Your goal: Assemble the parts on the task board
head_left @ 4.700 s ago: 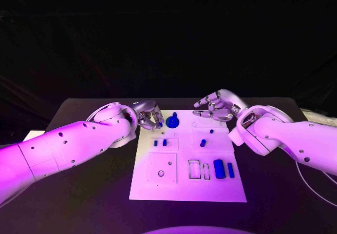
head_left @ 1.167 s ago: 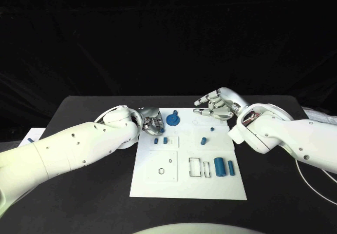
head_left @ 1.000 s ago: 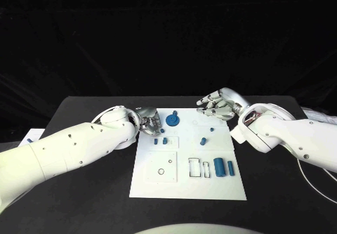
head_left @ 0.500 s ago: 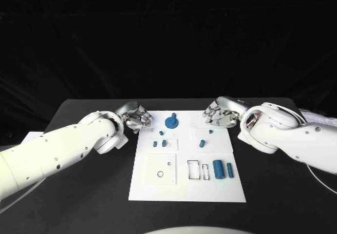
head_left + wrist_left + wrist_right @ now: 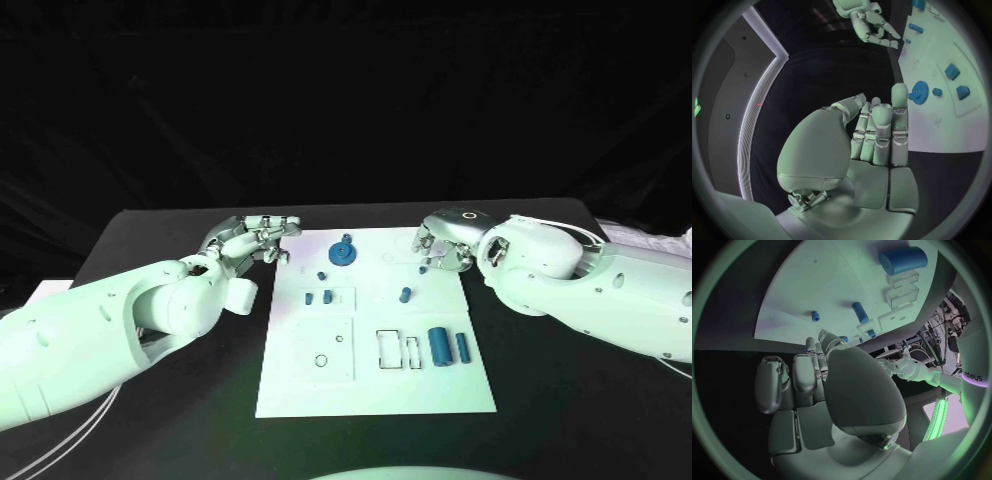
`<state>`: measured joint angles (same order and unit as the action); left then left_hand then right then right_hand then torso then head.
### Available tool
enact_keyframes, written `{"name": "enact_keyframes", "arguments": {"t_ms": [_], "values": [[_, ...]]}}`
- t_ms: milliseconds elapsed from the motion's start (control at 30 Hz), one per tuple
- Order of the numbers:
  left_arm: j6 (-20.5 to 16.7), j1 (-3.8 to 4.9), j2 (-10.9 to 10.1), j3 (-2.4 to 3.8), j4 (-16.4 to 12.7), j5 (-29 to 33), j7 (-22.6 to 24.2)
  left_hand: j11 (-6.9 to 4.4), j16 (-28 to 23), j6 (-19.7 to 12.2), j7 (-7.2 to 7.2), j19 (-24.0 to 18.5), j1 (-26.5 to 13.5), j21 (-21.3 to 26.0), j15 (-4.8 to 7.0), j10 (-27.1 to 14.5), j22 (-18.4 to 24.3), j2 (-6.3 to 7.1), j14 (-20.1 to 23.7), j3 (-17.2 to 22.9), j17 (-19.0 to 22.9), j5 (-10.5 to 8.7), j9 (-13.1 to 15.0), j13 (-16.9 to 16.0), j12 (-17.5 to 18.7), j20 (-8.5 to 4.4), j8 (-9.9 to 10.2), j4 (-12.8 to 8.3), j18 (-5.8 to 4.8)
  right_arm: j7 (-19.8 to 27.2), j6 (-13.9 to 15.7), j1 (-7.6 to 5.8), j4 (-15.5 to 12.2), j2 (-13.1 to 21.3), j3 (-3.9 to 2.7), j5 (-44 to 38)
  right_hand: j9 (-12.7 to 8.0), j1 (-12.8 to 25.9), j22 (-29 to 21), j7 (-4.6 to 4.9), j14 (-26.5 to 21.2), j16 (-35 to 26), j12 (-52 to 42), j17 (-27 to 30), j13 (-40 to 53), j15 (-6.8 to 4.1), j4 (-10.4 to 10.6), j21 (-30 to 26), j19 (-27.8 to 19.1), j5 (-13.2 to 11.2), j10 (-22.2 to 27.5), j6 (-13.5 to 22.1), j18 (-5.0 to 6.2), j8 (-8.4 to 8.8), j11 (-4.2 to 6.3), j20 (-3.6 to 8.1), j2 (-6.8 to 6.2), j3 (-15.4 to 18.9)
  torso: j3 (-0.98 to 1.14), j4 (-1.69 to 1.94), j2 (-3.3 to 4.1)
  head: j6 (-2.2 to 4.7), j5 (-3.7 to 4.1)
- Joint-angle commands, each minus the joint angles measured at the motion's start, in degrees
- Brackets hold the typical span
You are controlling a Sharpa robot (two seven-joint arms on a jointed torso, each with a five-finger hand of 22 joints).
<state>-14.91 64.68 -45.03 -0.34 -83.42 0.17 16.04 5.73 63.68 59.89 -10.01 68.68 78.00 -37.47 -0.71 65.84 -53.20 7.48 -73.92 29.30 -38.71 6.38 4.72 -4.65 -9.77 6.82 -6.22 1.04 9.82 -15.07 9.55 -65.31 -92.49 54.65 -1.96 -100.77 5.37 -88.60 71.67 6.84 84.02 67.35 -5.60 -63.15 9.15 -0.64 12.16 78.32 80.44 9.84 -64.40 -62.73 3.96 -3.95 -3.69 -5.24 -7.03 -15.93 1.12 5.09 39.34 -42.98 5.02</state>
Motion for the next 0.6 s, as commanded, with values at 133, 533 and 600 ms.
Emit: {"name": "enact_keyframes", "arguments": {"t_ms": [133,533,600], "values": [[0.97,-0.24,-1.11,0.00,-2.09,11.18,5.88,-0.12,-0.41,0.48,0.09,-0.45,-0.35,0.76,-0.08,0.30,0.44,-0.35,0.61,-0.65,0.36,-0.03,-0.12,-0.11,-0.68,-0.17,-0.47,-0.23,0.65,-2.83,-6.26,0.24,-0.09,-0.34,0.02,-6.51,-0.14,0.75,-0.17,-0.62,1.77,-0.30,0.69,0.24,-1.37,-0.78,0.03,-0.08,-0.03,-0.94,0.14,0.02,0.13,0.29,0.51,0.55,-1.11,-0.98,-0.05,-0.11,0.10,-0.12,0.15],[-0.44,-0.31,-2.08,-0.01,-3.52,11.45,7.69,-0.29,-0.34,0.64,0.28,-0.24,-0.67,1.22,0.03,0.34,0.80,-0.59,0.69,-1.76,0.66,-0.05,-0.16,-0.25,-1.49,-0.26,-0.92,-0.15,0.64,-2.35,-7.76,0.53,0.50,-1.14,0.08,-6.74,-0.16,1.31,-0.28,-0.82,1.89,-0.23,0.92,0.28,-2.70,-0.92,-0.05,-0.19,-0.02,-2.00,0.14,-0.13,0.15,0.22,0.62,0.79,-1.21,-1.88,-0.09,-0.08,0.08,-0.29,0.35],[-0.38,-0.32,-2.11,-0.01,-3.66,11.45,7.67,-0.29,-0.34,0.64,0.28,-0.24,-0.67,1.22,0.03,0.34,0.80,-0.59,0.69,-1.76,0.66,-0.05,-0.16,-0.25,-1.49,-0.26,-0.92,-0.15,0.64,-2.23,-7.72,0.66,0.79,-1.41,0.09,-6.68,-0.16,1.30,-0.35,-0.84,1.89,-0.27,0.92,0.34,-2.81,-0.93,-0.09,-0.24,-0.05,-2.00,0.10,-0.17,0.16,0.21,0.63,0.81,-1.16,-2.01,-0.08,-0.06,0.08,-0.28,0.34]]}}
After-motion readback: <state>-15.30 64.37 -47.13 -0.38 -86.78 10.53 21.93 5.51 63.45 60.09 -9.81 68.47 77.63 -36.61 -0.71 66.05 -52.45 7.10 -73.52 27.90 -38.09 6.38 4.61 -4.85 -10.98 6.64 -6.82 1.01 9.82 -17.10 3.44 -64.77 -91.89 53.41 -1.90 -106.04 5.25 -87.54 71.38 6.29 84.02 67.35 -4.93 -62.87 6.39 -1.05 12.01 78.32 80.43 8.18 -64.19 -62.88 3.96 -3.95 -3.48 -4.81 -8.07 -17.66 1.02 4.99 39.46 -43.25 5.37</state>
